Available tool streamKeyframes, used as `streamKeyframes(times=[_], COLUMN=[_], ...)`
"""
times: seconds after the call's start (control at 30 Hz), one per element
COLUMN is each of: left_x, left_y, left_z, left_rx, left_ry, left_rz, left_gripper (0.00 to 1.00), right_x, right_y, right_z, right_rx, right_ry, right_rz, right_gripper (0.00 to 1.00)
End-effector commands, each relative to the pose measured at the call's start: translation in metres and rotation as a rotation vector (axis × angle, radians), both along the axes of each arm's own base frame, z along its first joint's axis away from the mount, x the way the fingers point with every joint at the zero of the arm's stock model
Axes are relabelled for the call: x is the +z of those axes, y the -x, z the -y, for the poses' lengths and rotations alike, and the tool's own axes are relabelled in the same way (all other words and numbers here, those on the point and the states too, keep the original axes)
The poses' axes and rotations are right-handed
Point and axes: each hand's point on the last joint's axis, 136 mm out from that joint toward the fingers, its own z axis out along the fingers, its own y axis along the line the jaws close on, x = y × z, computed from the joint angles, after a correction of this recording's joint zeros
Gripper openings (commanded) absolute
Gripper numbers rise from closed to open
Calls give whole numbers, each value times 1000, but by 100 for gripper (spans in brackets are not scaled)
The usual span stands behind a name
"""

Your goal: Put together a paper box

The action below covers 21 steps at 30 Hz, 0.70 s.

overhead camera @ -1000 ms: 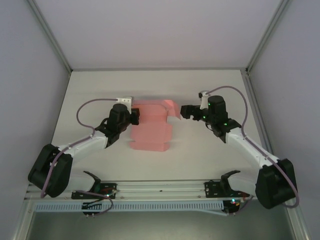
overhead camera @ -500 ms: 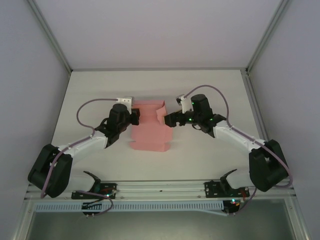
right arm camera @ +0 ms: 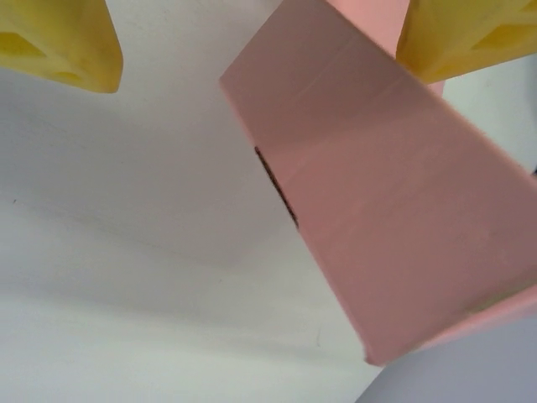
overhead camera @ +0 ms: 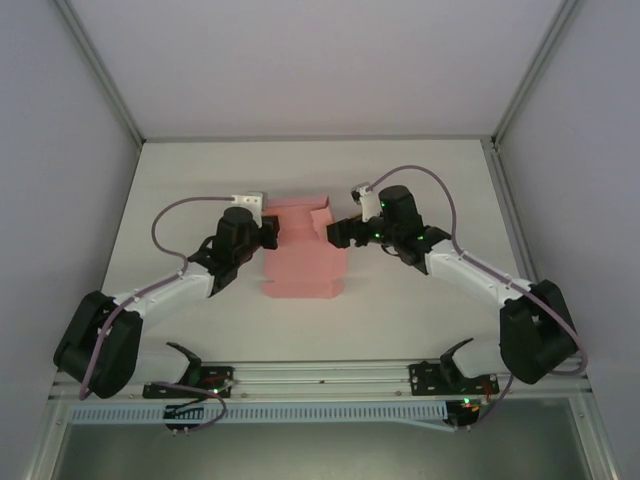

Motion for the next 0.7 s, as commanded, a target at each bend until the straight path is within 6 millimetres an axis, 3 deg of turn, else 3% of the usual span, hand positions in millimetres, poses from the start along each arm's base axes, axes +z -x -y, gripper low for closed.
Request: streamKeyframes(times=[0.0,0.3,0.47,0.67], left_x=[8,5,9,10], left_y=[1,2,3,3], left_z=[1,1,2,3], left_rx=[-16,-24,-36,-43], left_ry=[18,4,0,-3], left_rz=[14,16,26,30], left_gripper=[0,0,0,0], right_x=[24,49,42,26], right_y=[10,30,20,28], right_z=[6,27,50,35], right_rx=[14,24,-19,206], right_ry=[-8,12,40,35], right_rz=[72,174,121,72], right_gripper=[88,90,87,82])
